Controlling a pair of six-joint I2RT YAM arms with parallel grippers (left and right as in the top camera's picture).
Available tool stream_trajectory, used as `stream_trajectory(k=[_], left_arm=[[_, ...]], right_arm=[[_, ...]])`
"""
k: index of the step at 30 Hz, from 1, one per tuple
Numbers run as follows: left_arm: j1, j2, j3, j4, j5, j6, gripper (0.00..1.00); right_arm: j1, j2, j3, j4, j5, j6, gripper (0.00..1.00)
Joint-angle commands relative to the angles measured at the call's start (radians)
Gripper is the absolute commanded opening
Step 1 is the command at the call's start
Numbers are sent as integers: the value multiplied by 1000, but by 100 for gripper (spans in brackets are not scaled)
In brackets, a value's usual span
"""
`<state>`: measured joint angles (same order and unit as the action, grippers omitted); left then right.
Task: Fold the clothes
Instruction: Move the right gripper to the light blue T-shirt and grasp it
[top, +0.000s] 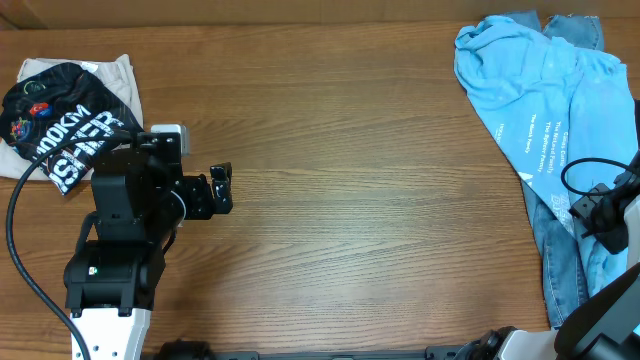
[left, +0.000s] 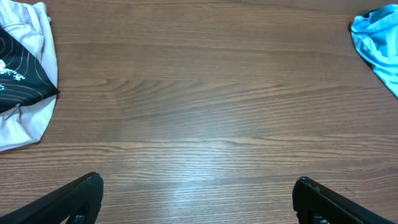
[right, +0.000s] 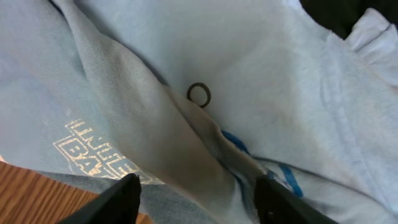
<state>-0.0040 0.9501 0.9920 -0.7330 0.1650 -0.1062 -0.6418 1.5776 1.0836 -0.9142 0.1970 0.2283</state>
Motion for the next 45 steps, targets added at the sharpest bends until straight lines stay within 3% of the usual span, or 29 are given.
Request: stream_trajectory(k=[1,12,15,25,31,45], left_arm=[[5,-3,30,5,12,-14,100],[5,-3,30,8,12,-14,100],[5,-3,30,8,12,-14,100],[5,-3,30,11,12,-14,100],[5,-3,30,11,12,-14,100],[5,-3,30,11,12,-14,100]], right_arm=[[-5,-3,29,13,31,1,63],[-10,-3,30,-19,85,22,68],[-27,-4,32,-13,105,60,77],[-74,-3,42,-97,39,61,77],[-80,-3,37,-106,19,61,57],[-98,-3,-31,-36,19,61,52]])
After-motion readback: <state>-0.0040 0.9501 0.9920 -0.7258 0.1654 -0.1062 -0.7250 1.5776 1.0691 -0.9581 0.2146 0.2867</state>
